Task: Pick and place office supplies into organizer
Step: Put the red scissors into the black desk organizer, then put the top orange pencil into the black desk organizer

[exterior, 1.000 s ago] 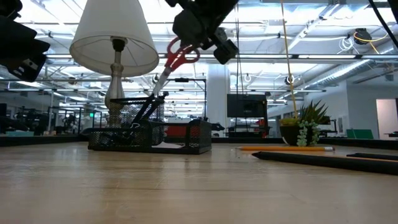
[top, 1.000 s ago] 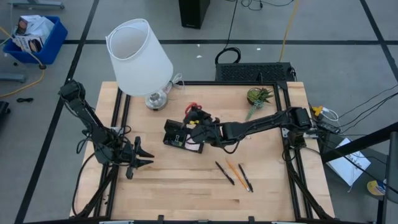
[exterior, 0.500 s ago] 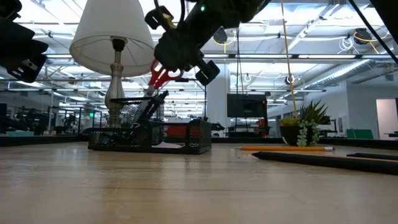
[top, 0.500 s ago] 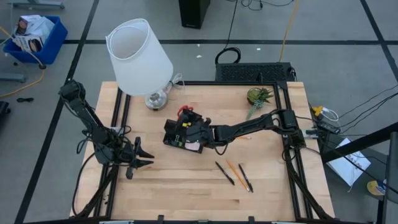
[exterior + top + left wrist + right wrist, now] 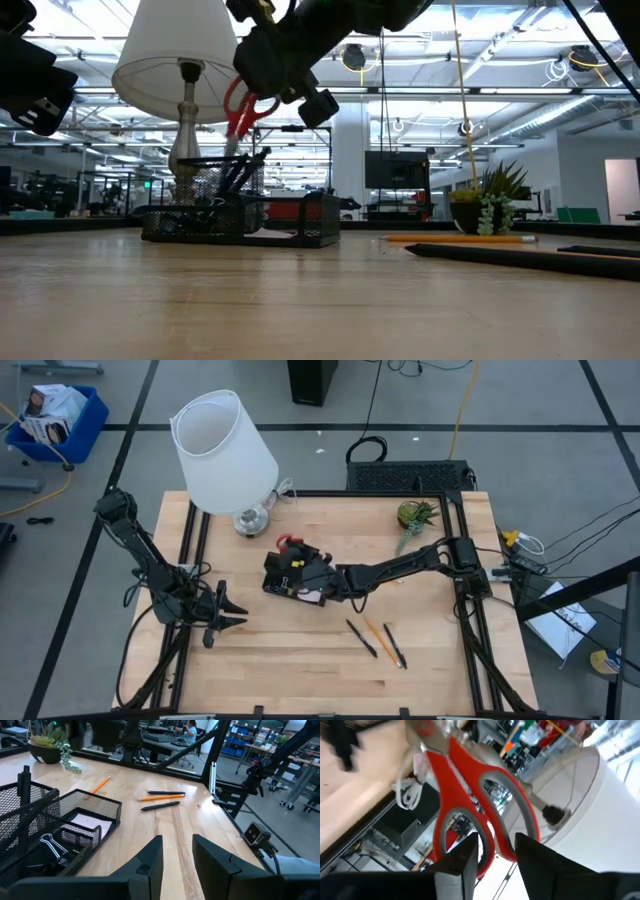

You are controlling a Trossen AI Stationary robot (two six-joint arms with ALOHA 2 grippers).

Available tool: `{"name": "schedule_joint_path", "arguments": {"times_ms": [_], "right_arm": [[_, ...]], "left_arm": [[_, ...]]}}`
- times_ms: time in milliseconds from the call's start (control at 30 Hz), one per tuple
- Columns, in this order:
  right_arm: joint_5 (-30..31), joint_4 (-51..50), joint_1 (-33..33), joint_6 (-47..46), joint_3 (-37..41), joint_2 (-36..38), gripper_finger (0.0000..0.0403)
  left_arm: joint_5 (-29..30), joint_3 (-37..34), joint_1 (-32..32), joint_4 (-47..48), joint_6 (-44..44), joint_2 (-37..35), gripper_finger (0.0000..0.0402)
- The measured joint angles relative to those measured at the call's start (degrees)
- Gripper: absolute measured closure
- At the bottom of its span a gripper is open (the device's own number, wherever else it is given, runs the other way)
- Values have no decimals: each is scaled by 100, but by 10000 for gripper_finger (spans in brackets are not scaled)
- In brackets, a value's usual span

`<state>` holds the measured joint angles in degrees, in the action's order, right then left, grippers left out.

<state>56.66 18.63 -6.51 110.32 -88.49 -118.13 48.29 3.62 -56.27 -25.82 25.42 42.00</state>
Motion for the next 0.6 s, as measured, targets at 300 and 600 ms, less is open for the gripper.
{"name": "schedule_joint_path", "arguments": {"times_ms": [300,600], "right_arm": [[-1,-69,-18,-8,0,0,254],[-1042,130,-392,-906,0,0,228]], "left_arm": [[-24,0,0,39,62,0,293],[-24,0,0,71,62,0,293]]}}
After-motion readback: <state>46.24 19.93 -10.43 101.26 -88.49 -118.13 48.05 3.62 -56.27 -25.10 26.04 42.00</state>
